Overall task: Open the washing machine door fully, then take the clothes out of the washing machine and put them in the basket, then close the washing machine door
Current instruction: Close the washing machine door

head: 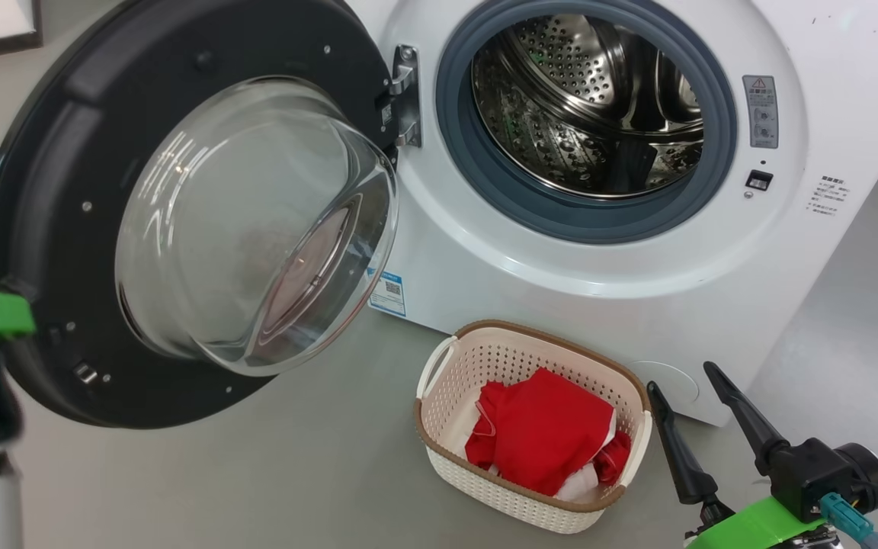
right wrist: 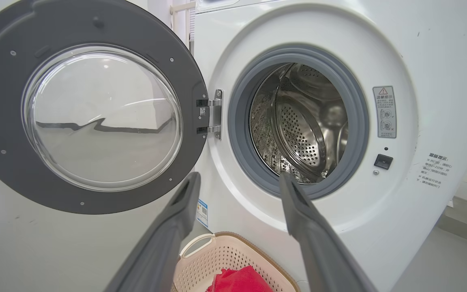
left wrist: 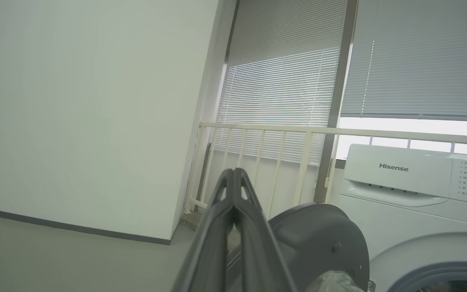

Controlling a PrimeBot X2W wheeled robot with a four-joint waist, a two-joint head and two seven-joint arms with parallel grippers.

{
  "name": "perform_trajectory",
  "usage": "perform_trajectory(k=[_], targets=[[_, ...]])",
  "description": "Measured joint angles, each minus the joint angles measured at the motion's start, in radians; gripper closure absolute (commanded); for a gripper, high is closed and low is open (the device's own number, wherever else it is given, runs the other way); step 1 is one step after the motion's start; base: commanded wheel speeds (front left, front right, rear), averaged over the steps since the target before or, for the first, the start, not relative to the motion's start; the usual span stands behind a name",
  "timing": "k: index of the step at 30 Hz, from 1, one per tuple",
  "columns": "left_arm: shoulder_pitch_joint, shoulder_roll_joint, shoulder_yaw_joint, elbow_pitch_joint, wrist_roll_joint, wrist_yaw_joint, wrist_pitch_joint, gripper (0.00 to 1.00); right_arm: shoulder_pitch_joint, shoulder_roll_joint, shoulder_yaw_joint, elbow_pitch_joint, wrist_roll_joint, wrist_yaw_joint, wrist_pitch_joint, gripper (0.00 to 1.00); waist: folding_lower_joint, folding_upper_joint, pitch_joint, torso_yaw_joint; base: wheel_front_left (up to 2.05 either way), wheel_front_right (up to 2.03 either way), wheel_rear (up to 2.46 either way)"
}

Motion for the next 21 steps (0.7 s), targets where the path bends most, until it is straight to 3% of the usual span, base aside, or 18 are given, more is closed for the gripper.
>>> perform_trajectory(k=[6, 9, 21], targets=[[-0.164, -0.005, 0.087, 0.256, -0.165, -0.018, 0.116, 1.00, 0.001, -0.002, 0.000, 0.005, 0.002, 0.000, 0.000, 0.00, 0.0000, 0.0000, 0.002, -0.008, 0.00, 0.00, 0.00], [-0.269, -0.006, 0.156, 0.396, -0.270, -0.001, 0.207, 1.00, 0.001, -0.004, 0.004, 0.007, 0.010, 0.000, 0.000, 0.00, 0.0000, 0.0000, 0.005, -0.007, 0.00, 0.00, 0.00], [-0.375, 0.036, 0.231, 0.662, -0.445, -0.006, 0.522, 1.00, 0.000, -0.027, 0.032, 0.015, 0.027, 0.000, 0.000, 0.00, 0.0000, 0.0000, 0.008, -0.030, 0.00, 0.00, 0.00]])
